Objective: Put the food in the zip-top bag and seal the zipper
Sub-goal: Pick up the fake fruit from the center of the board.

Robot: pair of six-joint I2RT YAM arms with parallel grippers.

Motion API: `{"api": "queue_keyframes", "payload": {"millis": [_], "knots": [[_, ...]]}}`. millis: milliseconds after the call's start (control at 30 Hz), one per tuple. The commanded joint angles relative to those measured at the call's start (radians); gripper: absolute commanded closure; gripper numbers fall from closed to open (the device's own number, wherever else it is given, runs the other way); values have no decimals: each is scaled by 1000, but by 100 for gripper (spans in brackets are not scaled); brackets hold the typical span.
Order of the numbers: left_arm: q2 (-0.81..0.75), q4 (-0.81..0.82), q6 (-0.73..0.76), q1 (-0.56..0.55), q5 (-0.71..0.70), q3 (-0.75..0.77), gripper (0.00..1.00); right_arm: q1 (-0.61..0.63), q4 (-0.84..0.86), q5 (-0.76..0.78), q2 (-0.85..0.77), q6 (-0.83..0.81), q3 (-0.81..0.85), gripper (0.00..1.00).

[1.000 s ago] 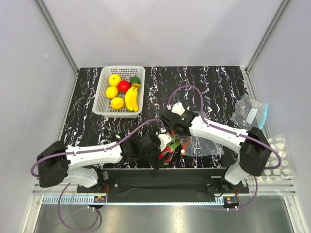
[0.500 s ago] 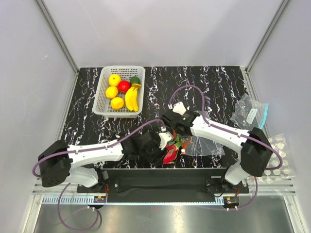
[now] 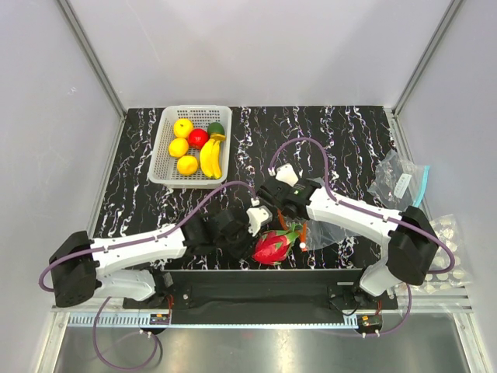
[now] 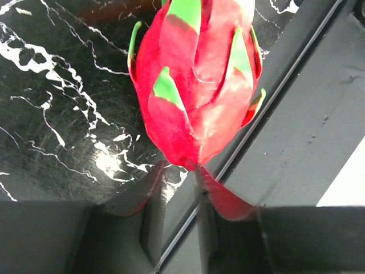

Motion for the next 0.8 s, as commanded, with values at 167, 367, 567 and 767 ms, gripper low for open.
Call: {"api": "queue_keyframes", "payload": {"millis": [167,367,567,767], "knots": [[-40,-1,-19,3,-17,24,1,12,21,-5,-43,-7,-4,98],[-105,41,-34,3,-37,27,1,11,15,-1,-49,-9,-3,98],[-85,77,-68,15,-50,30,1,11,18,-6,-58,-12,2,98],[52,56,-24,15,-50,107,1,12,18,-9,-63,-12,5,98]]}}
